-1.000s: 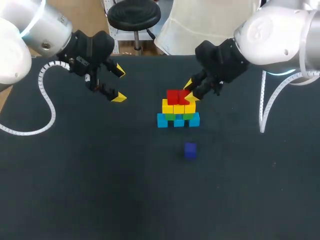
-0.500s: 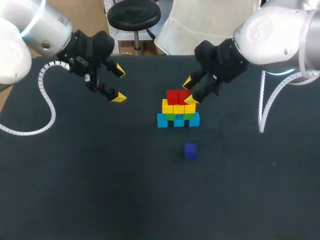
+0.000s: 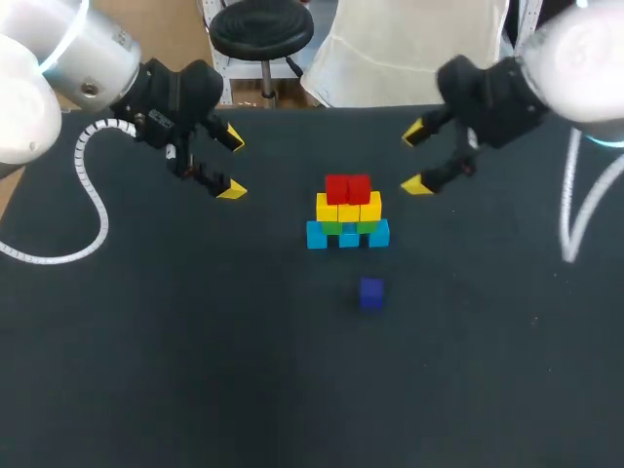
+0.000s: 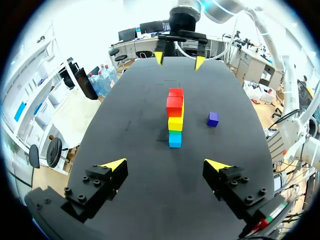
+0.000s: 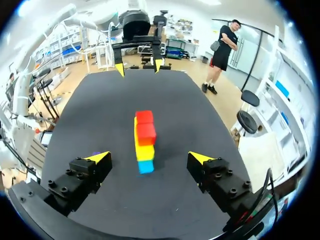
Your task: Place the blue cubes, place green cubes on the blue cubes, place the yellow cubes on the green cubes, then place the red cubes on the yellow cubes, and place purple cube on the red cubes.
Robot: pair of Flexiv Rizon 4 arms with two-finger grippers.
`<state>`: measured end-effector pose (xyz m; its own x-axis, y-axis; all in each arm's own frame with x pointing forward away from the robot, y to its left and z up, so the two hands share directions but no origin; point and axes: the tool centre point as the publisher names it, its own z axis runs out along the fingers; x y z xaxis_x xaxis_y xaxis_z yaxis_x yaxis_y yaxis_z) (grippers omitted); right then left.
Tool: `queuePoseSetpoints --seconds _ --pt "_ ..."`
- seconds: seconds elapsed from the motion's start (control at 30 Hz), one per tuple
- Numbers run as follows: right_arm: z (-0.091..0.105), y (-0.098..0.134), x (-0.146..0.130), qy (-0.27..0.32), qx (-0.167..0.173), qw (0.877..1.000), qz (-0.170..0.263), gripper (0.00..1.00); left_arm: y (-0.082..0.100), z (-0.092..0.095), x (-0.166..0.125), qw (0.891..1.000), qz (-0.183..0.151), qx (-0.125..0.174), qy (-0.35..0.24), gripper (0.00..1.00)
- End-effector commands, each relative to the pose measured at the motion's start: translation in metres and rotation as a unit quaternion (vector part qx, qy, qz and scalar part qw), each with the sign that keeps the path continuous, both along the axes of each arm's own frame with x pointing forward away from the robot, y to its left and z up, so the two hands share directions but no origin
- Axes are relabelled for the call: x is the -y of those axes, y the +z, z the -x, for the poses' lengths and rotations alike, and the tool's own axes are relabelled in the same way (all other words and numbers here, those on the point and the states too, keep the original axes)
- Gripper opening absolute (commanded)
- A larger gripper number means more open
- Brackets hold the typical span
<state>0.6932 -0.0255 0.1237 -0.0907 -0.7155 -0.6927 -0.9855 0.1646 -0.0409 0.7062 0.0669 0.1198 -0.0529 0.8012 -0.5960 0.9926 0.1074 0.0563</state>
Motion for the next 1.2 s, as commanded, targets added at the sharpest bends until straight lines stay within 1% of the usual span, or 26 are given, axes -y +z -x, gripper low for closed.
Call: queuePoseSetpoints --seconds 0.03,0.2,0.37,0.5,0.57,0.63,0.77,1.07,1.2 --pt "0.042 -0.002 0.012 -0.049 0.030 0.998 -0.003 1.00 -0.001 0.000 -0.001 1.000 0.001 0.001 -0.001 1.00" --pt "0.063 -0.021 0.006 -0.072 0.016 0.997 -0.009 1.00 -0.001 0.000 -0.001 1.000 0.001 0.001 -0.001 1.00" --pt "0.079 -0.040 -0.004 -0.076 0.010 0.997 -0.013 1.00 -0.001 0.000 -0.001 1.000 0.001 0.001 -0.001 1.00" --pt "0.092 -0.053 -0.015 -0.054 0.001 0.998 -0.014 1.00 -0.001 0.000 -0.001 1.000 0.001 0.001 -0.001 1.00" --pt "0.098 -0.059 -0.019 -0.043 -0.009 0.999 -0.015 1.00 -0.001 0.000 -0.001 1.000 0.001 0.001 -0.001 1.00" --pt "0.103 -0.065 -0.024 -0.032 -0.012 0.999 -0.009 1.00 -0.001 0.000 -0.001 1.000 0.001 0.001 -0.001 1.00" --pt "0.107 -0.077 -0.031 -0.021 -0.020 1.000 -0.004 1.00 -0.001 0.000 -0.001 1.000 0.001 0.001 -0.001 1.00" --pt "0.106 -0.101 -0.041 -0.023 -0.048 0.999 0.003 1.00 -0.001 0.000 -0.001 1.000 0.001 0.001 -0.001 1.00" --pt "0.112 -0.110 -0.045 -0.018 -0.054 0.998 0.021 1.00 -0.001 0.000 -0.001 1.000 0.001 0.001 -0.001 1.00"
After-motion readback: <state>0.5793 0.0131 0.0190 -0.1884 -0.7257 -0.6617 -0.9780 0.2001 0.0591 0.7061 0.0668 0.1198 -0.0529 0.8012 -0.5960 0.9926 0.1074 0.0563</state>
